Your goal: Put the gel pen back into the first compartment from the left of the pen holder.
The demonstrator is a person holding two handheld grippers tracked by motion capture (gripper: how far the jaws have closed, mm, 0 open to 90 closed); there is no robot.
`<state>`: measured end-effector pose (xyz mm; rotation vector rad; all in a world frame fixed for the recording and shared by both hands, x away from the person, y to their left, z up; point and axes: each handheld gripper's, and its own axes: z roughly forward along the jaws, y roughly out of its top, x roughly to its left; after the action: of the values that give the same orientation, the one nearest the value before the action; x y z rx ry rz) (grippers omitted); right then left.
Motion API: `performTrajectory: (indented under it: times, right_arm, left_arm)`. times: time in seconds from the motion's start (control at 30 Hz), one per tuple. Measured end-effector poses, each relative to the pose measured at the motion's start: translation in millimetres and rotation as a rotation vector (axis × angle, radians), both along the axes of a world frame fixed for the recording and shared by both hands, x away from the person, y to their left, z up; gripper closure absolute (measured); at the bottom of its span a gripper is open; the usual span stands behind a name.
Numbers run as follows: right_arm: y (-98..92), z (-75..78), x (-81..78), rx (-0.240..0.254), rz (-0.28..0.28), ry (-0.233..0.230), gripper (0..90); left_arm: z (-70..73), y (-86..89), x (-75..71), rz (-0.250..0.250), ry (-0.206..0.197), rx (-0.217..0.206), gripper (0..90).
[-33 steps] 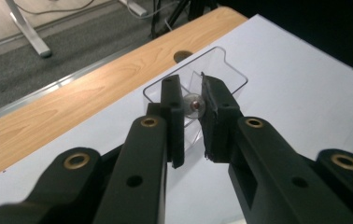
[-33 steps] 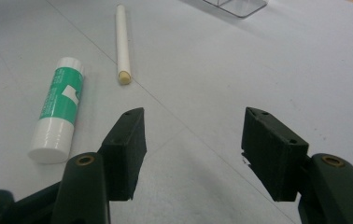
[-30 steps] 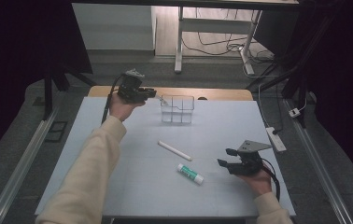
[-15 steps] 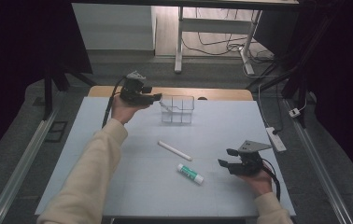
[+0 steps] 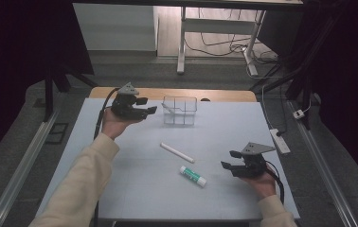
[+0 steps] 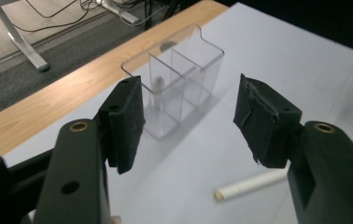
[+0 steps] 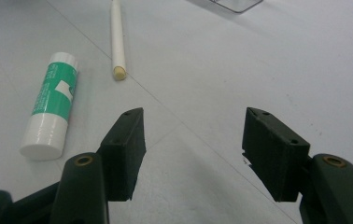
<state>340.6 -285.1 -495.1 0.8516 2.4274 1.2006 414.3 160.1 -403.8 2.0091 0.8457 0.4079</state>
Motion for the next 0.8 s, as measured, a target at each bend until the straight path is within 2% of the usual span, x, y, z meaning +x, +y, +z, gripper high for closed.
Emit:
performTrajectory:
  times: [0.1, 0.33, 0.4, 0.47, 0.8]
  right_arm:
    - [0.1, -0.1, 0.1, 0.000, 0.000, 0.002, 38.4]
    - [1.7, -0.3, -0.4, 0.001, 0.003, 0.000, 38.5]
    - [1.8, -0.5, -0.4, 0.001, 0.003, 0.003, 38.5]
    - [1.9, -0.6, -0.4, 0.000, 0.003, 0.004, 38.5]
    - [2.1, -0.8, -0.3, 0.000, 0.005, 0.006, 38.4]
  left_arm:
    - [-5.5, 1.5, -14.0, -0.016, -0.010, 0.028, 42.1]
    - [-17.8, 4.8, -42.2, -0.058, -0.002, 0.020, 42.1]
    - [-20.6, 5.9, -49.6, -0.070, -0.002, 0.029, 42.1]
    - [-24.0, 7.0, -56.9, -0.075, -0.003, 0.035, 42.0]
    - [-49.1, 21.3, -87.5, -0.069, 0.040, 0.036, 40.3]
